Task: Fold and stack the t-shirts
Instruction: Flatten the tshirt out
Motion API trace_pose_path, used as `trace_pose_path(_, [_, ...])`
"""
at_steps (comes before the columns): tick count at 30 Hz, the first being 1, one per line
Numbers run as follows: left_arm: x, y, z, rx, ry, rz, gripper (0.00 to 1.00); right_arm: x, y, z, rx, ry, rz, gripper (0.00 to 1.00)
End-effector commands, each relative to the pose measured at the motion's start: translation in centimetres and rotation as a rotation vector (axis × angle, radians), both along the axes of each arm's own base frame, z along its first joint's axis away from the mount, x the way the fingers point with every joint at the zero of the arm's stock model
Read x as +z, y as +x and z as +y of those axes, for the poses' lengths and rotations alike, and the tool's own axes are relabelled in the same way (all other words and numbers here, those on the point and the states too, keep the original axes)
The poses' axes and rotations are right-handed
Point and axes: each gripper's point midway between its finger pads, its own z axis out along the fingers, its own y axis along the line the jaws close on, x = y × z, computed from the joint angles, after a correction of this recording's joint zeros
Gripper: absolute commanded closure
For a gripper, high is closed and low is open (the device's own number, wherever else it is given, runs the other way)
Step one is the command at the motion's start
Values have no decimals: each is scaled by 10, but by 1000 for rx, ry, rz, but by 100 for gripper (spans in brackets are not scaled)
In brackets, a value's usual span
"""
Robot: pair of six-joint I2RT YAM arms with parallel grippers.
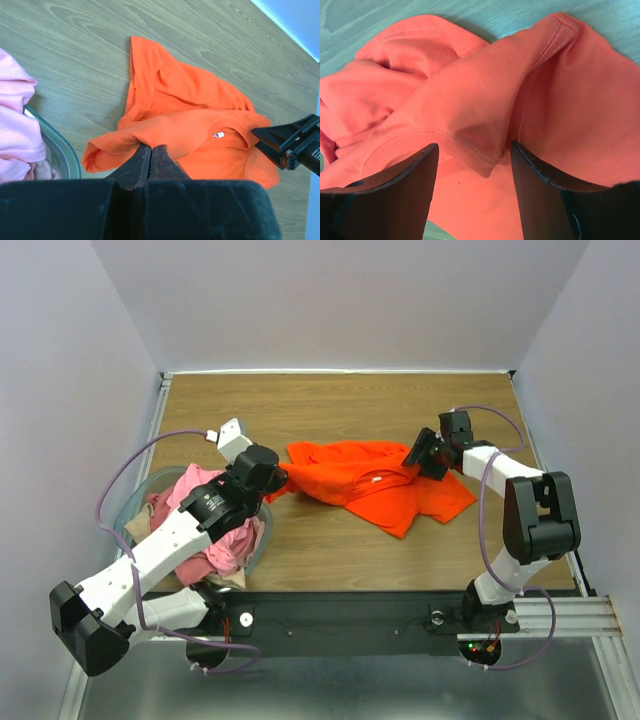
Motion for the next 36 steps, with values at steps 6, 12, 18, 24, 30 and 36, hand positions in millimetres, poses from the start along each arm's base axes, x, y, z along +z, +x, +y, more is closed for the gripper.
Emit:
trace_pose_path(6, [1, 6, 2, 9, -1, -21, 100, 7, 18, 10, 26, 8, -60, 53])
trace_pose_path(12, [5, 7, 3, 10, -9, -26, 100, 11, 32, 15, 33, 14, -78, 82])
trace_pose_path(18, [25, 10, 3, -3, -26, -64, 100, 47, 36, 13, 13, 21, -163, 99])
trace_pose_path(24, [98, 16, -1, -49, -44, -190, 100, 163, 24, 5, 2, 13, -408, 99])
trace_pose_path(30, [204, -9, 8, -122, -165, -404, 100, 315, -31, -10, -37, 31, -675, 100])
trace_pose_path(36, [277, -26, 29, -100, -215, -564, 100, 395, -62, -21, -77, 39, -822, 99])
